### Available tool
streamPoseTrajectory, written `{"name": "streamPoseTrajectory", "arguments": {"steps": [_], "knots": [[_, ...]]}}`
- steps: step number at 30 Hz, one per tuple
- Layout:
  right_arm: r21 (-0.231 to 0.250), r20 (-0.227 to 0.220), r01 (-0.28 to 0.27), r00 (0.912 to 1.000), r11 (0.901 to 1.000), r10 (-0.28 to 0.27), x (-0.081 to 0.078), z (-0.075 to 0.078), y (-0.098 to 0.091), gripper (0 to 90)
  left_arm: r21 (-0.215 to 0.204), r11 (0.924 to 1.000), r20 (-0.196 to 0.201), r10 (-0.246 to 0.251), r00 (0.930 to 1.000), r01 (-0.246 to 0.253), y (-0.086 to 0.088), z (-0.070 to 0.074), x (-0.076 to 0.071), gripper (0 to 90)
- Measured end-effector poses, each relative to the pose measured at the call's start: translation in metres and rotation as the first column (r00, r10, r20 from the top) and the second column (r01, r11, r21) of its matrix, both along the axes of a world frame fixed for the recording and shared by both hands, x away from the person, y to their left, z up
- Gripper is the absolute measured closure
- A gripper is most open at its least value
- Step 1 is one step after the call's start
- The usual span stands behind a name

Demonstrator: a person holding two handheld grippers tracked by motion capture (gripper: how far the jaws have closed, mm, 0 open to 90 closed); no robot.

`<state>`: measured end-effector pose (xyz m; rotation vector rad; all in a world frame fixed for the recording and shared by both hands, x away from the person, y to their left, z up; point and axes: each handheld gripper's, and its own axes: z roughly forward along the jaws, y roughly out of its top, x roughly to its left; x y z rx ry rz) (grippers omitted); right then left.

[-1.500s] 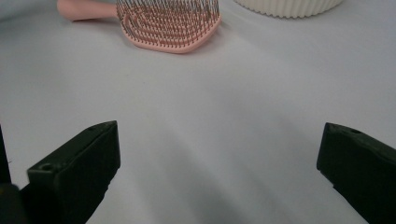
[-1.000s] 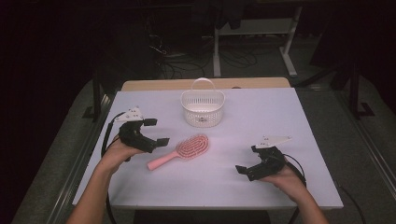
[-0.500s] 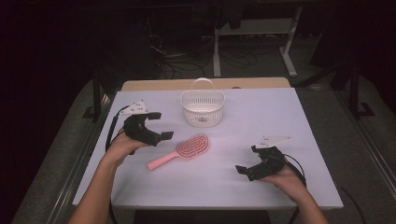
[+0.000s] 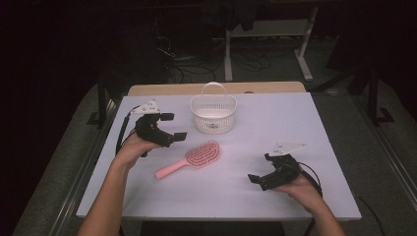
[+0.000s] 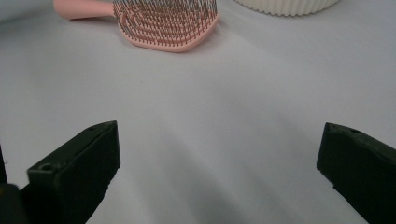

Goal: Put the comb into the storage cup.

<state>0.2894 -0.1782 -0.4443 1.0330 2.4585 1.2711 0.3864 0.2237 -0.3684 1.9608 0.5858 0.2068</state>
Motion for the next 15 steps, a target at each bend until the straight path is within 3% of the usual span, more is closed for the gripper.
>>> {"name": "streamPoseTrajectory", "arguments": {"steps": [15], "knots": [[0.004, 0.0, 0.002, 1.0, 1.0, -0.002, -0.0003, 0.0003, -0.0011, 0.0, 0.063, 0.9979, -0.014, -0.01, 0.9998, 0.011, -0.0083, -0.0093, 0.0004, 0.0]]}}
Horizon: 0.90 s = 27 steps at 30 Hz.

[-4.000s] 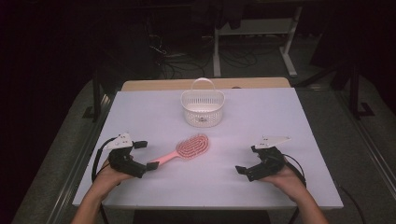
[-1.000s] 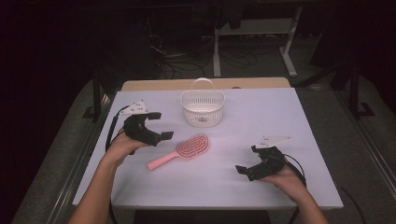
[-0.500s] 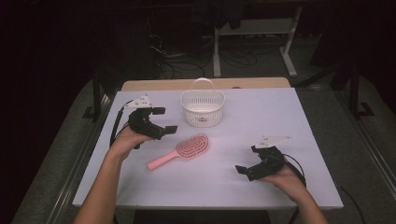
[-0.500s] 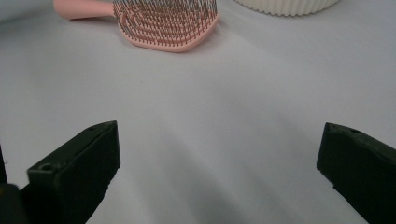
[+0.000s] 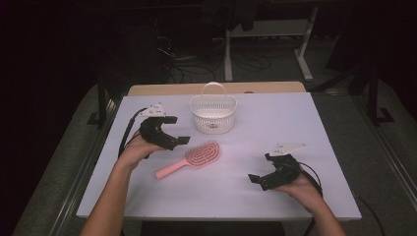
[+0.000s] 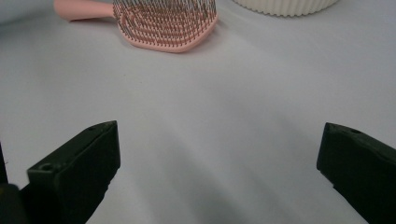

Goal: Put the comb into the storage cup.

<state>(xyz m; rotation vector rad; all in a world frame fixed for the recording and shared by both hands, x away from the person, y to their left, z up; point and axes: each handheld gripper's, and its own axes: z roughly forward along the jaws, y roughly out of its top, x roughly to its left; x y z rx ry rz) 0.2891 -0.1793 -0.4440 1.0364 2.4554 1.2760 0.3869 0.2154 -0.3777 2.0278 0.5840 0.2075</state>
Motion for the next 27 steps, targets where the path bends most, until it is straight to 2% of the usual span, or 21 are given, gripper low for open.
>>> {"name": "streamPoseTrajectory", "arguments": {"steps": [12, 19, 27], "knots": [[0.001, -0.001, 0.0, 1.0, 1.0, 0.0, 0.0002, 0.0, -0.0003, 0.0, 0.057, 0.9984, -0.012, 0.001, 0.9999, 0.0, -0.0011, -0.002, -0.0012, 0.0], [0.001, -0.002, 0.001, 1.0, 1.0, -0.001, 0.0003, 0.0002, -0.0008, 0.0, 0.077, 0.997, -0.02, 0.003, 0.9998, -0.002, 0.0002, -0.002, -0.0017, 0.9], [0.001, -0.002, 0.001, 1.0, 1.0, -0.001, 0.0, 0.0003, -0.0006, 0.0, 0.125, 0.9921, -0.045, -0.003, 0.999, 0.008, -0.0001, -0.0027, -0.0031, 0.9]]}}
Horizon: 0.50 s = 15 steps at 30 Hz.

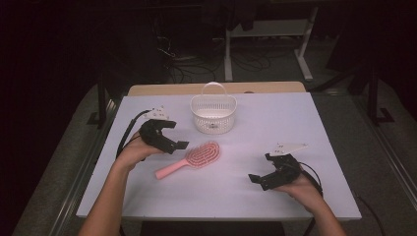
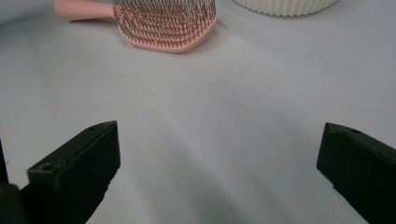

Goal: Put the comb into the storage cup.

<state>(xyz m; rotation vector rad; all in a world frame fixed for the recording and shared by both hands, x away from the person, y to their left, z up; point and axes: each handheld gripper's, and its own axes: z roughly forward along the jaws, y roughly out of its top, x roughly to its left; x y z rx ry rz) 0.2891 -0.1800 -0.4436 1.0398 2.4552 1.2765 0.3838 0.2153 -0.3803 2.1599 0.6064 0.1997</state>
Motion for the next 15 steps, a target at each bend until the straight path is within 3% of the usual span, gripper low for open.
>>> {"name": "streamPoseTrajectory", "arguments": {"steps": [15], "knots": [[0.001, -0.001, -0.002, 1.0, 1.0, 0.002, -0.0003, 0.0002, 0.0002, 0.0, 0.091, 0.9956, -0.033, -0.017, 0.9993, 0.02, -0.0034, -0.0028, -0.003, 0.9]]}}
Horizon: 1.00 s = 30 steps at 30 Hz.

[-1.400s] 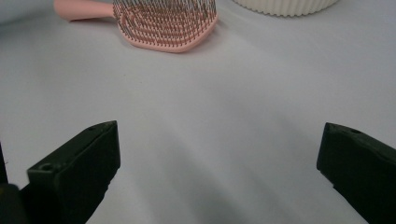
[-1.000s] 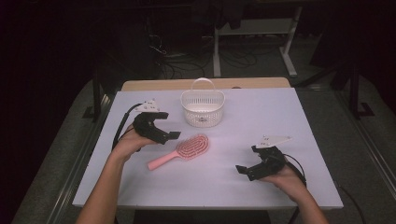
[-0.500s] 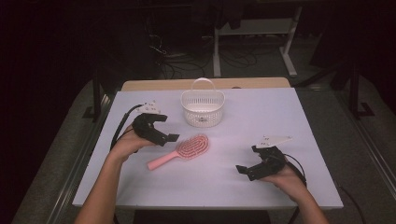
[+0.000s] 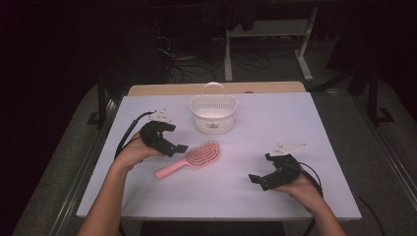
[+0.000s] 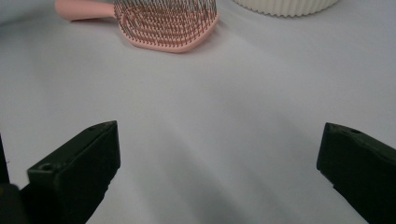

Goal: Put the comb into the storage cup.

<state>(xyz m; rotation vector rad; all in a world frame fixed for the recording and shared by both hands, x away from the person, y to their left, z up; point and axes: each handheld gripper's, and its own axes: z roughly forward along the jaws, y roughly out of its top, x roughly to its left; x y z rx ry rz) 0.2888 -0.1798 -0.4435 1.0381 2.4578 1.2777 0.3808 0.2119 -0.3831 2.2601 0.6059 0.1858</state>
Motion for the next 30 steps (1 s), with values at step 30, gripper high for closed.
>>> {"name": "streamPoseTrajectory", "arguments": {"steps": [30], "knots": [[0.002, -0.002, -0.001, 1.0, 1.0, 0.001, 0.0002, 0.0001, -0.0003, 0.0, 0.135, 0.9905, -0.04, -0.022, 0.999, 0.027, -0.0059, -0.0078, -0.0062, 7.3]]}}
